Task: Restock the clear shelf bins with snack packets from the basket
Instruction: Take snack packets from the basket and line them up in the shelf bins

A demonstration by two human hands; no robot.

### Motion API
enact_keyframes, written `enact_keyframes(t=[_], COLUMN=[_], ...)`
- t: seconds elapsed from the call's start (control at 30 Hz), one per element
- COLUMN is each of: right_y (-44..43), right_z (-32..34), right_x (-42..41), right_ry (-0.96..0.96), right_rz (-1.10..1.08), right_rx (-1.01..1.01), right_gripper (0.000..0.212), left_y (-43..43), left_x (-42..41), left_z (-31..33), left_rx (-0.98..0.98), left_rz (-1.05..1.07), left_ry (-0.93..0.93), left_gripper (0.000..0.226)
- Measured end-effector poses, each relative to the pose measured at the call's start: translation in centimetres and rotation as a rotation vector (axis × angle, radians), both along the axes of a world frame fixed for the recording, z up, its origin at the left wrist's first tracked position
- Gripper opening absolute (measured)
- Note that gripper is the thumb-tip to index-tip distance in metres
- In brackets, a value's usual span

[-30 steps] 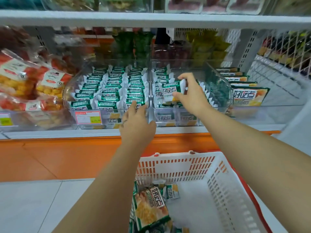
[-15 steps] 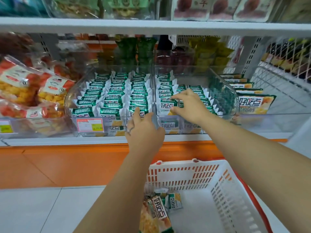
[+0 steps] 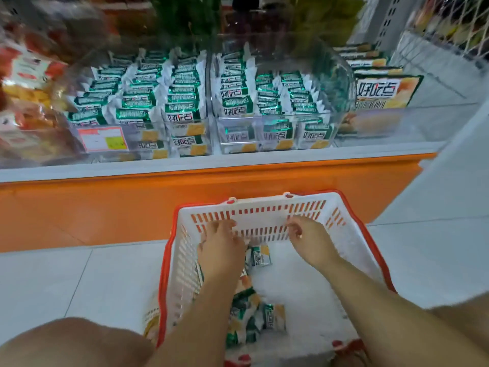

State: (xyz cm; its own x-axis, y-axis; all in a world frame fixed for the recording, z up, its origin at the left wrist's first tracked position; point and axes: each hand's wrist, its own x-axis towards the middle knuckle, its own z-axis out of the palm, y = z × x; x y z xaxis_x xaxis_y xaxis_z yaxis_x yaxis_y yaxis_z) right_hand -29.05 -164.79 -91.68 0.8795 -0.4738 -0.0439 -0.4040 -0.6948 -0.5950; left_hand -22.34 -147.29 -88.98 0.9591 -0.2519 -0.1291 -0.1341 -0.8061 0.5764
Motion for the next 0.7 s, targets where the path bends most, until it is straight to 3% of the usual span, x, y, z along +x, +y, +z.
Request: enact_keyframes(t=[0.13, 0.2, 0.43, 0.6, 0.7], right_y=[0.3, 0.8, 1.4, 1.2, 0.8], right_z=[-5.8, -8.0, -14.2, -16.1, -16.9], right_x=[-1.2, -1.1, 2.4, 5.6, 7.0], right_ry=[0.459, 0.562, 0.610, 0.508, 0.543], right_rz=[0.080, 0.122, 0.217, 0.359, 0.471], right_rx=[0.159, 0.213, 0.229, -0.076, -0.211], right_gripper=[0.037, 0.046, 0.056, 0.066, 0.074], left_y=[1.5, 1.7, 1.4, 0.9, 0.9], left_x=[-1.1, -1.2, -0.7, -1.5, -1.9], left_z=[-5.6, -7.7, -12.8, -14.0, -14.3], left_rx=[0.162, 0.196, 0.321, 0.323, 0.267], left_rz=[-0.040, -0.052, -0.077, 0.004, 0.038], left_ry=[0.255, 0.356, 0.359, 0.238, 0.184], left_gripper=[0.050, 0.055, 0.053, 0.053, 0.061])
